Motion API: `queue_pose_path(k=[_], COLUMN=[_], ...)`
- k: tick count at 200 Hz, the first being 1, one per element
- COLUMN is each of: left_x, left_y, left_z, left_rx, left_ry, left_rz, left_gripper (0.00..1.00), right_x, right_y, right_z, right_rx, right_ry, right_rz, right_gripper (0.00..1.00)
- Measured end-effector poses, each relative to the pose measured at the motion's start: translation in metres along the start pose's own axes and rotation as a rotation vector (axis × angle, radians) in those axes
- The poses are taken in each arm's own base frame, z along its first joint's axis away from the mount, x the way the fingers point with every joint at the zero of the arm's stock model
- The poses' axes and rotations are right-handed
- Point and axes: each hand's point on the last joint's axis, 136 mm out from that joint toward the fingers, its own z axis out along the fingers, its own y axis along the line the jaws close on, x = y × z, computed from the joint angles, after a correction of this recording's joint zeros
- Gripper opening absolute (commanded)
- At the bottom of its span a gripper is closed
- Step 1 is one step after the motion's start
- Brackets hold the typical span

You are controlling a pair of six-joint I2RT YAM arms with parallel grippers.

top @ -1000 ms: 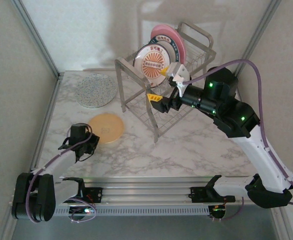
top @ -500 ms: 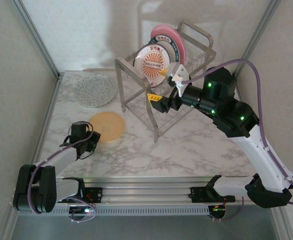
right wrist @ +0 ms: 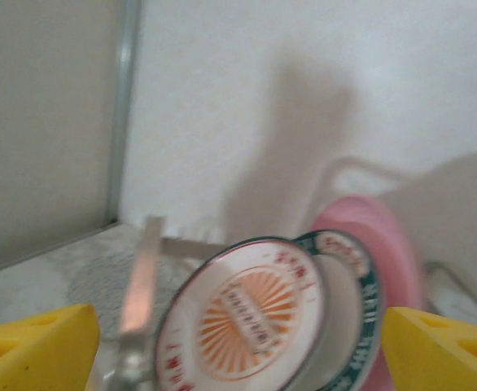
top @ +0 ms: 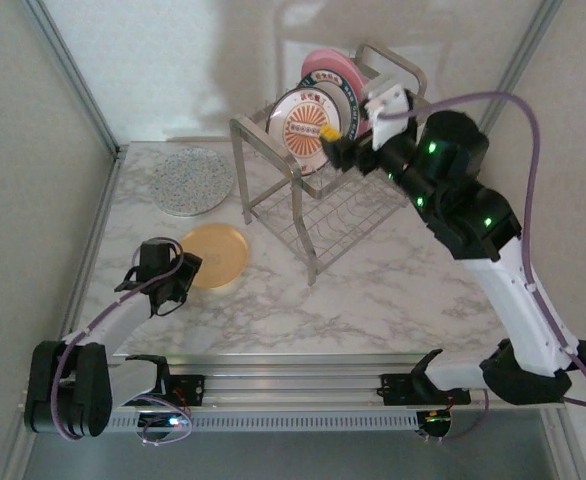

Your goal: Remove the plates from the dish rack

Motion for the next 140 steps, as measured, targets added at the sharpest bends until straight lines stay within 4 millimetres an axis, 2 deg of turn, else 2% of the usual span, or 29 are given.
queue_pose_path(k=[31, 58, 84, 119, 140], left_x=[-0.011, -0.028, -0.045, -0.061, -0.069], left_y=[-0.019, -0.051, -0.092, -0.147, -0.180], left_z=[-0.020, -0.054, -0.095, -0.144, -0.170], left_rx=[0.022, 0.089, 0.188, 0.324, 0.398], left_ry=[-0.047, -0.131, -0.213, -0.287, -0.316], left_rz=[0.005, 0.015, 0.025, 0.064, 0.098], left_gripper=[0.78, 0.80, 0.80, 0.80, 0.80], right_x=[-0.012, 0.000, 0.018, 0.040, 0.046], right_y=[-0.066, -0.099, -0.104, -0.091, -0.086], right_z=[0.018, 0.038, 0.063, 0.095, 0.106], right_rx=[0.175, 0.229, 0.181, 0.091, 0.061], right_ry=[-0.017, -0.002, 0.026, 0.066, 0.076], right_rz=[0.084, 0.137, 0.156, 0.141, 0.121], right_gripper=[0.91, 0.90, 0.90, 0.88, 0.86])
